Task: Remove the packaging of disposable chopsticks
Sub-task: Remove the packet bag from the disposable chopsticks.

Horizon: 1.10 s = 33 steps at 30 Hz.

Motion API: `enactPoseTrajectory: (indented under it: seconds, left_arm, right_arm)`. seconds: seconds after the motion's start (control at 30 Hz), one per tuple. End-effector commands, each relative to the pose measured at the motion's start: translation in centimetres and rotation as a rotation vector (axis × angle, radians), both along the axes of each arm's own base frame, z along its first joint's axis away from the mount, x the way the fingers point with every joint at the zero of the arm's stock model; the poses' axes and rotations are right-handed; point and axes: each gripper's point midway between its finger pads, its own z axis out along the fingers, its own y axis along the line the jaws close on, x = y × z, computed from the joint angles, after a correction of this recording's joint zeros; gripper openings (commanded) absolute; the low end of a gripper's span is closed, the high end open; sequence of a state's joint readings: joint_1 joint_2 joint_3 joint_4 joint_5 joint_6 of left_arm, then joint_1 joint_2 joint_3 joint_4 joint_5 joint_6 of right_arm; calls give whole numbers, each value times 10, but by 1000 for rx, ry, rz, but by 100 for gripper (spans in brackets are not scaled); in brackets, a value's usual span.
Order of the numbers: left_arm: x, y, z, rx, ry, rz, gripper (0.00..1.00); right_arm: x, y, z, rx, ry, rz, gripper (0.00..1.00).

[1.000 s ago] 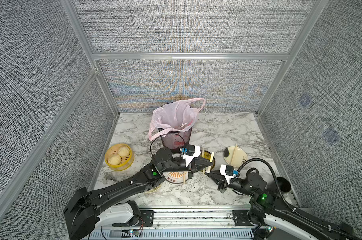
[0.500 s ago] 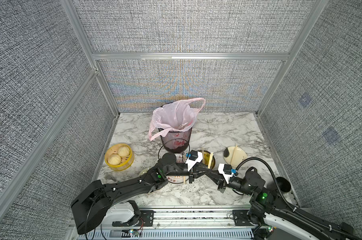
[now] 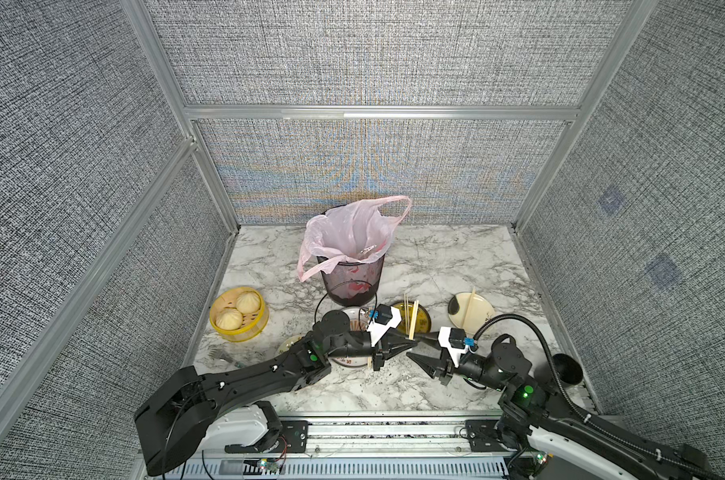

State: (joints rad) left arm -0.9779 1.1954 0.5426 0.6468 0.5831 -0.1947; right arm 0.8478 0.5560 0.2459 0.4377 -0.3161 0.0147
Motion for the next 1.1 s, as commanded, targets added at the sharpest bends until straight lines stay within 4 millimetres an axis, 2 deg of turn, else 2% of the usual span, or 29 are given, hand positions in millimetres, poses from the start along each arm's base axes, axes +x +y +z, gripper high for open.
enactPoseTrajectory:
  seconds: [0.0, 0.1, 0.17, 0.27, 0.33, 0.4, 0.5, 0.67, 0.83, 0.93, 1.0, 1.07]
  left_arm:
    - [2, 2, -8, 32, 3, 11, 0]
    - [-3, 3, -12, 37, 6, -14, 0]
    - [-5, 3, -14, 43, 6, -25, 0]
    - [-6, 3, -18, 58, 8, -31, 0]
    - [-6, 3, -21, 64, 9, -28, 0]
    - [-6, 4, -23, 70, 12, -31, 0]
    - [-6, 3, -25, 75, 16, -32, 0]
    - [-6, 2, -28, 82, 24, -35, 0]
    - [-6, 2, -27, 77, 23, -36, 0]
    - [-5, 1, -25, 73, 24, -34, 0]
    - [-7, 1, -24, 67, 21, -43, 0]
    - [-7, 1, -23, 65, 22, -42, 0]
  right_arm:
    - [-3, -2, 22, 64, -12, 45, 91]
    - [6, 1, 31, 63, 22, 60, 90]
    - [9, 7, 33, 72, 37, 91, 86]
    - [12, 15, 33, 84, 53, 139, 71]
    - [13, 16, 34, 81, 62, 153, 53]
    - [13, 15, 35, 91, 59, 156, 42]
    - [11, 11, 39, 114, 41, 148, 37]
    - [9, 9, 39, 105, 44, 149, 24]
    - [10, 10, 35, 94, 56, 144, 19]
    - [10, 12, 34, 89, 60, 152, 11]
    - [11, 13, 33, 84, 69, 155, 12]
    - [12, 15, 31, 78, 78, 158, 17]
